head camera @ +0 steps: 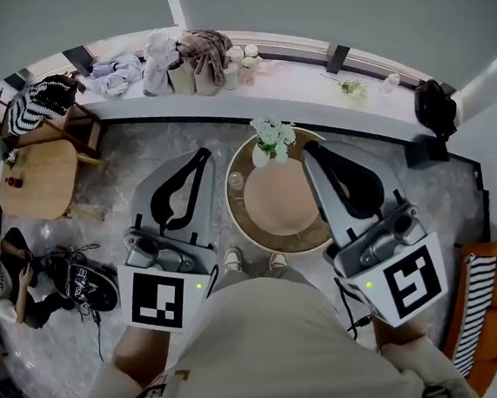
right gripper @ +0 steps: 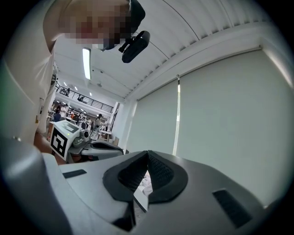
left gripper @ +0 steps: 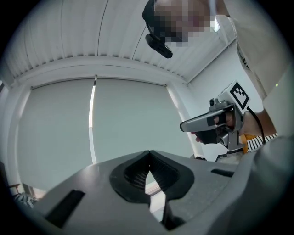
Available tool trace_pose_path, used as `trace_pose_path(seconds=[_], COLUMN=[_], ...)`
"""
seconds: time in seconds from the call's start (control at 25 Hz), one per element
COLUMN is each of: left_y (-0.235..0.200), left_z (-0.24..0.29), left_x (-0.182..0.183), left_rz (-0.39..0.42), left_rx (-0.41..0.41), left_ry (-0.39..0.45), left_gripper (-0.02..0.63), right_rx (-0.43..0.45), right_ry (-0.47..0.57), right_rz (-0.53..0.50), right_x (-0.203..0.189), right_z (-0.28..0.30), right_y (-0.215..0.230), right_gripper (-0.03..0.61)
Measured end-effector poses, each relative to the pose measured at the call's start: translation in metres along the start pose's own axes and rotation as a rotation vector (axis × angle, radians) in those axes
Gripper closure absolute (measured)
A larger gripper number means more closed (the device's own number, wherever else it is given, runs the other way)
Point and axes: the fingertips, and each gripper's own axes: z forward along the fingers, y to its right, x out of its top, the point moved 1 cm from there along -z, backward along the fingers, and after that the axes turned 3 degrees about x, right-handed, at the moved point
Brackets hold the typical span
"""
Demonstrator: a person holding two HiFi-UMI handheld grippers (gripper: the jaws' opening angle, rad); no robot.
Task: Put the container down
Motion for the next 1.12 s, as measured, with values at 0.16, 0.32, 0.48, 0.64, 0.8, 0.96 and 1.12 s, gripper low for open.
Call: trace_pose_path(seconds=[0.16, 0.32, 0.48, 0.64, 0.8, 0.96, 1.12], left_y=[0.002, 0.008, 0.010, 0.012, 0.013, 0.015, 0.016], left_z=[-0.002, -0.001, 0.003, 0.005, 0.008, 0.008, 0.007], left_x=[-0.016, -0.036, -0.043, -0.041, -0.040, -0.038, -0.038], left_rz=[0.027, 0.061, 0.029, 0.033, 0.035, 0.048, 0.066], left_rx=[-0.002, -0.015, -0.021, -0.032, -0.038, -0.044, -0.039], left_ry=[-0.042, -0.088, -0.098, -0.096, -0.095, -0.097, -0.096], left_gripper=[0.606, 0.606, 0.606, 0.606, 0.606, 0.606, 0.606], right_rx=[-0.011, -0.039, -0.045, -0.055, -0.058, -0.060, -0.055], right_ry=[-0.015, -0.029, -0.027, -0.040, -0.035, -0.028, -0.030], right_rz=[0.024, 0.052, 0.016, 0.008, 0.011, 0.007, 0.002], right_x=[-0.017, -0.035, -0.044, -0.047, -0.047, -0.044, -0.045], right_z=[-0.002, -0.007, -0.005, -0.003, -0.002, -0.003, -0.004], right_y=[0.002, 0.005, 0.005, 0.006, 0.008, 0.009, 0.008], right_gripper=[0.571, 0.571, 0.571, 0.571, 0.571, 0.571, 0.571])
